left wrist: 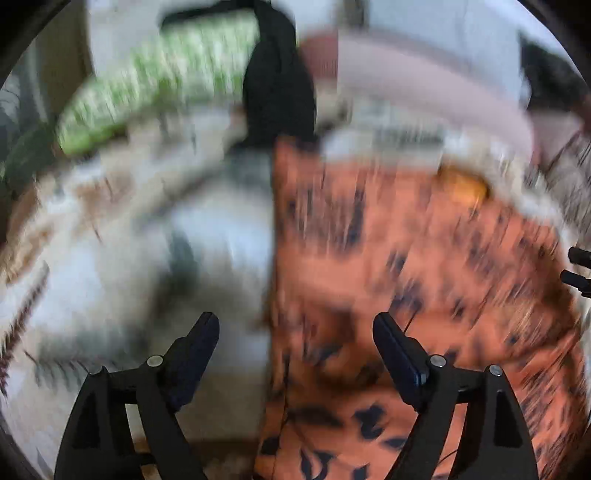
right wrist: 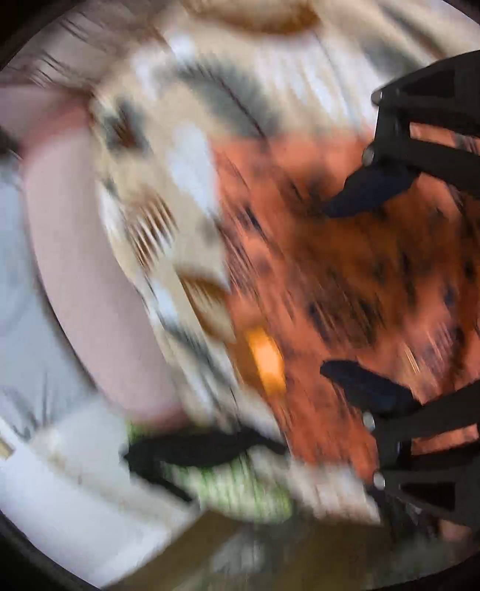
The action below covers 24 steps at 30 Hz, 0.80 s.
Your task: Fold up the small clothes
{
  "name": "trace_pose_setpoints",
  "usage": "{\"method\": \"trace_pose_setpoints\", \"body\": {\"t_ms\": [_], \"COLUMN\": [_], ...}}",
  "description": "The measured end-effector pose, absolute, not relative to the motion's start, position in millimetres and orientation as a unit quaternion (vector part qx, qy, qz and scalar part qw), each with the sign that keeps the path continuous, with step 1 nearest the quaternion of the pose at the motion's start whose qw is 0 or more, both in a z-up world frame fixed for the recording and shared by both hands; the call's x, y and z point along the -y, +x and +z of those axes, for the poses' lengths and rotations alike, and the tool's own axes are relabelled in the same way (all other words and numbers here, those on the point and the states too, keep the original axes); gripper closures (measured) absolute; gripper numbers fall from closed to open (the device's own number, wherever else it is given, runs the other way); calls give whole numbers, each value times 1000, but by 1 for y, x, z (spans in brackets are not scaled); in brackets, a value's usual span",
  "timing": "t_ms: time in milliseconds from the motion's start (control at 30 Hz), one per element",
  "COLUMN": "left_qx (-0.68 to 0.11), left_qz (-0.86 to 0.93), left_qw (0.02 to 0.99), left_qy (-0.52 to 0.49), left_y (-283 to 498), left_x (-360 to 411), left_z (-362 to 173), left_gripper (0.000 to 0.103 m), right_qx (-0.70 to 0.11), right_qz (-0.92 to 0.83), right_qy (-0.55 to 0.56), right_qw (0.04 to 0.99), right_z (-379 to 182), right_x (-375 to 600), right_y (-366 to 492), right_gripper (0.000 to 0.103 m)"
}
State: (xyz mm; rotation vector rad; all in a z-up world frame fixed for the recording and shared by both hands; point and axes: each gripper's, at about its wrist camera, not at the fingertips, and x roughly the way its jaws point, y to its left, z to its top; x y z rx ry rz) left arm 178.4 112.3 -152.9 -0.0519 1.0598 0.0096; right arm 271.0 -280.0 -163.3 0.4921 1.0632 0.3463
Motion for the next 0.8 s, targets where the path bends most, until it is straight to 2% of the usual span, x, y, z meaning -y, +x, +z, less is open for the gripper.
{"method": "trace_pose_setpoints", "body": {"t_ms": [33, 67, 100, 167, 233, 300, 400, 533, 800], "left_qx": [-518, -505, -497, -457, -435, -433, -469, -518, -535], "left_qz": [5, 8, 8, -18, -29, -39, -52, -51, -65], "left_qw": [855, 863, 867, 886, 895, 893, 865, 834, 816], "left_qy": [-23, -22, -31, -71, -93, -120, -170, -181, -208], "left_y": [177, 173, 163, 137, 106, 74, 27, -3, -40], "left_x": [-113, -113, -114, -119, -125, -133, -146, -150, -147], "left_z": [-162, -155, -141, -111, -93, -89, -107, -138, -148], "left_gripper": [17, 18, 18, 17, 17, 14, 14, 14, 14], "right_qx": [-553, -556, -516, -477, -439, -438, -479, -535, -513], "right_qz": [133, 123, 115, 125, 130, 114, 72, 43, 148], "right_qy": [235, 259, 306, 324, 299, 274, 257, 222, 343], "right_qw": [788, 780, 792, 807, 837, 849, 836, 814, 773], "right_z": [-193, -203, -190, -162, -135, -130, -153, -194, -208], "right_x": [282, 288, 299, 304, 304, 309, 332, 364, 374], "right_y": [278, 276, 262, 240, 204, 158, 101, 40, 4], "right_gripper": [14, 18, 19, 18, 14, 12, 12, 12, 13]}}
